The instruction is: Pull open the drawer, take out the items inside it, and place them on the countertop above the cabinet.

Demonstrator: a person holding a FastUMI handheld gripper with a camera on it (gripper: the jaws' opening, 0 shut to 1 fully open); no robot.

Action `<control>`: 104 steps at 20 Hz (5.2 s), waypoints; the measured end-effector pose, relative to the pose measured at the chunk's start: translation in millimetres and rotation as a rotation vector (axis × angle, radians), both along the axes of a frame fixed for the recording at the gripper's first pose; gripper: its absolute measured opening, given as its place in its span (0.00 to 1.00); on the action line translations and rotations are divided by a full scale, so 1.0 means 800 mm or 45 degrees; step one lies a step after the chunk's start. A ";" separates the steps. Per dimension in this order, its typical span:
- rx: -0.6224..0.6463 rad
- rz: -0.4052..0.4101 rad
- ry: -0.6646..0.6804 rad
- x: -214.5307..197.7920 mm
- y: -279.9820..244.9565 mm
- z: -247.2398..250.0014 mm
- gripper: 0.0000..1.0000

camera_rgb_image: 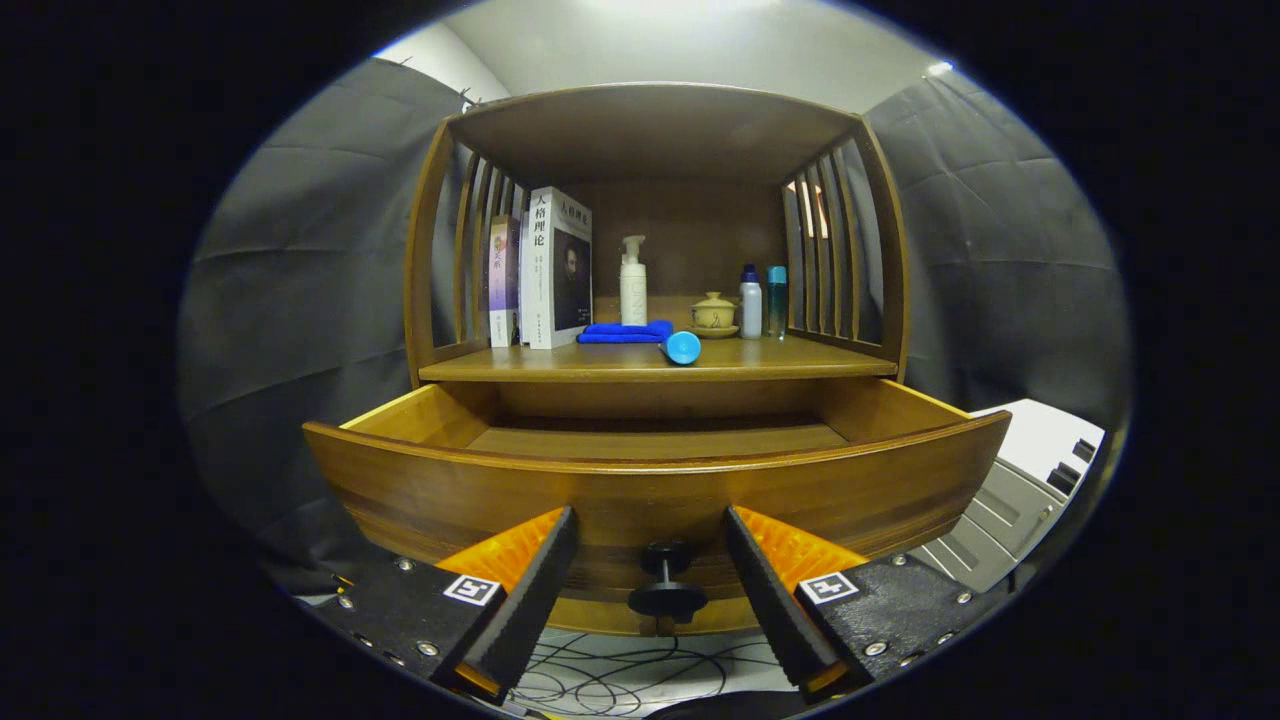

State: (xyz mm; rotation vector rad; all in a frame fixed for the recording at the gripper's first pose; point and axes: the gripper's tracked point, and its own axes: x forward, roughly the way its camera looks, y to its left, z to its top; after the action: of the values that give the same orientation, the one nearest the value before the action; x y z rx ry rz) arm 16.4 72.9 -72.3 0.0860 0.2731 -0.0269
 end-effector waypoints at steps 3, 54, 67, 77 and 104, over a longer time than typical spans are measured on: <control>-0.004 0.009 -0.008 0.017 -0.005 -0.002 0.93; -0.076 0.044 -0.040 0.169 -0.008 -0.028 0.93; -0.081 0.092 -0.069 0.182 -0.009 -0.021 0.94; -0.020 0.012 -0.247 0.095 -0.043 0.095 0.93; -0.076 0.067 -0.307 -0.043 -0.037 0.093 0.93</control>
State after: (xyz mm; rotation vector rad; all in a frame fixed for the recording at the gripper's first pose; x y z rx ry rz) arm -17.8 43.4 2.0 0.0226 0.0336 0.0274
